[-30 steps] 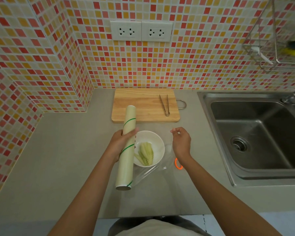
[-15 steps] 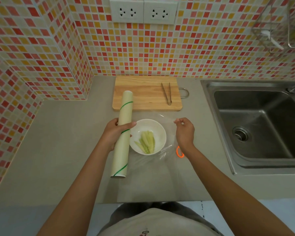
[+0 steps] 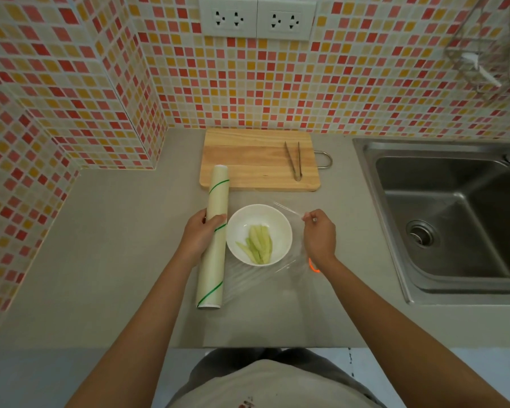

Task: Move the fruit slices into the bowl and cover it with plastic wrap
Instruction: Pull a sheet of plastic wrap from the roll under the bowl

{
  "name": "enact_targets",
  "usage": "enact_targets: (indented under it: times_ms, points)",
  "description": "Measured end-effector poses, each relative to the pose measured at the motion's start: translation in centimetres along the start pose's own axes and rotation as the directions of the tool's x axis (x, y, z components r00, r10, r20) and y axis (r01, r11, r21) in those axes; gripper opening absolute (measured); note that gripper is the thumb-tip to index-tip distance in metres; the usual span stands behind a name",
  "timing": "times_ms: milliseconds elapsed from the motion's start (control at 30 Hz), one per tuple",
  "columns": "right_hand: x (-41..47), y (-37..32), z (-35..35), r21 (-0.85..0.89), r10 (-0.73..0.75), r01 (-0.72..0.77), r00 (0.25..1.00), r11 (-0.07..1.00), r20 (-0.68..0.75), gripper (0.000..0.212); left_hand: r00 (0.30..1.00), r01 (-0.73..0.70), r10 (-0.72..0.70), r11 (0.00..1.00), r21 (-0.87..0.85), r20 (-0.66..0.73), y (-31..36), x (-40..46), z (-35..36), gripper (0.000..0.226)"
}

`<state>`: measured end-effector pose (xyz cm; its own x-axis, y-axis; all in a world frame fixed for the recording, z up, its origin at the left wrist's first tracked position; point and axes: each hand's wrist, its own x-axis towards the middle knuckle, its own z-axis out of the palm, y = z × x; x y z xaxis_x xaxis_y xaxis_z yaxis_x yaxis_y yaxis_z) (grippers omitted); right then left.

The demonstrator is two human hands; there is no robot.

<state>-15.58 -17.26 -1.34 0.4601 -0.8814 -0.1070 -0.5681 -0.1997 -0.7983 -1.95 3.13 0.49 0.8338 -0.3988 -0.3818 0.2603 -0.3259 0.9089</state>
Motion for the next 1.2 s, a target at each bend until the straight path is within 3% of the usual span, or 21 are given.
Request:
enact_targets:
  times_ms: [333, 433, 500, 667, 833, 900, 1000, 1100, 1200]
  points:
    - [-0.3, 0.7, 1.4, -0.106, 0.025, -0.01, 0.99, 0.994, 0.139, 0.024, 0.999, 0.047, -0.047, 0.999, -0.027, 0.0, -0.7, 0.3, 0.2, 0.026]
    - [-0.1, 0.6, 1.8, -0.017, 0.077, -0.075, 0.969, 0.997, 0.233, 0.015, 0.998, 0.058, -0.058, 0.998, -0.038, -0.006, -0.7, 0.3, 0.3, 0.025]
    - [0.2, 0.3, 1.7, 0.088, 0.184, -0.216, 0.942, 0.972, 0.282, 0.013, 0.998, 0.06, -0.061, 0.997, -0.042, -0.006, -0.7, 0.3, 0.3, 0.022]
    - [1.6, -0.5, 0.5, 0.312, 0.39, -0.509, 0.842, 0.802, 0.372, 0.017, 0.998, 0.059, -0.06, 0.997, -0.054, -0.012, -0.8, 0.2, 0.3, 0.022]
    - [2.7, -1.1, 0.1, 0.388, 0.445, -0.533, 0.844, 0.752, 0.298, 0.019, 0.998, 0.062, -0.063, 0.996, -0.065, -0.016, -0.7, 0.2, 0.4, 0.024]
    - [2.4, -1.4, 0.0, 0.469, 0.392, -0.421, 0.905, 0.776, 0.163, 0.015, 0.998, 0.064, -0.066, 0.995, -0.073, -0.012, -0.7, 0.1, 0.5, 0.025]
    - [1.2, -2.4, -0.1, 0.576, 0.131, -0.111, 0.991, 0.81, 0.006, 0.023, 0.998, 0.059, -0.061, 0.995, -0.083, -0.017, -0.6, 0.0, 0.6, 0.026]
    - [-0.6, -2.8, 0.8, 0.589, -0.024, -0.084, 0.985, 0.804, 0.172, 0.032, 0.999, 0.043, -0.044, 0.997, -0.06, -0.028, -0.6, -0.1, 0.7, 0.025]
    - [-1.6, -2.2, 2.0, 0.595, 0.004, -0.219, 0.94, 0.773, 0.342, 0.031, 0.998, 0.036, -0.037, 0.999, -0.011, -0.043, -0.7, -0.2, 0.9, 0.024]
